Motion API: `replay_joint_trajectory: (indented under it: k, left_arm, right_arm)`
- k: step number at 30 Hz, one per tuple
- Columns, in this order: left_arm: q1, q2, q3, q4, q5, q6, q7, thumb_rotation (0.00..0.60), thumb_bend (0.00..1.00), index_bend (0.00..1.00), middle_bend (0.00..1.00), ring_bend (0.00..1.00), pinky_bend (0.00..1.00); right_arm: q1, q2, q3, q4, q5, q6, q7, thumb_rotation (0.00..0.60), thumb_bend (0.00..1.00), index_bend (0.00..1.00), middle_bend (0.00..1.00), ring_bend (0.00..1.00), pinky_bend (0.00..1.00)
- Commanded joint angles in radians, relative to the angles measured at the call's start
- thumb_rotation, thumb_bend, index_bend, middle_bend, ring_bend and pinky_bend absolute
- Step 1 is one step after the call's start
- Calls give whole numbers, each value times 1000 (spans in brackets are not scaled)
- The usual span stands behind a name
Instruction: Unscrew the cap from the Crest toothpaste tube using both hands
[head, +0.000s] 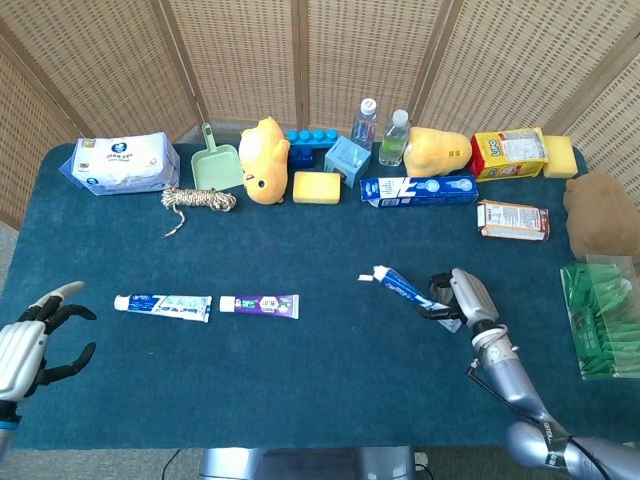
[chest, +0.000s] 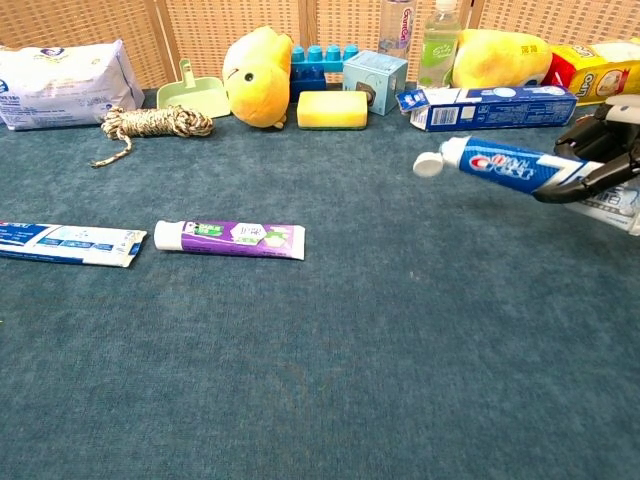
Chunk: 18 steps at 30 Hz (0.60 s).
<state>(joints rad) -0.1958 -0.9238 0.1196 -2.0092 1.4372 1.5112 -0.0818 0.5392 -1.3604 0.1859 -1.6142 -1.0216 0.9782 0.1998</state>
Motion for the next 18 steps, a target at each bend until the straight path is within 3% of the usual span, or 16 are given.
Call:
replay_joint_trajectory:
  k: [1,5,11,15,18]
  left_arm:
    - [11,-6,-9,10,-2,0,-6,600,316,367,155,138,206]
    - [23,-12,-21,16,0,-2,-4,600,315,353,154,138,206]
    - [40,-24,-35,23,2,-9,-3,600,315,337,153,138,205]
    - [59,-32,-39,41,1,-3,13,600,315,322,152,138,198]
    - [75,-41,-40,57,1,10,37,600,315,317,150,138,188]
  right_arm:
    - [-6,-18,-11,48,-30,-13,14,600,331,508,445,368,281]
    - [-25,-22,-19,76,-63,5,22,569,327,318,310,220,229]
    - [-68,-7,-16,74,-103,62,50,481,331,228,241,129,223]
    - [-108,13,-17,40,-136,134,43,477,333,225,224,108,222]
    - [-136,25,-20,11,-162,188,37,550,332,232,228,108,223]
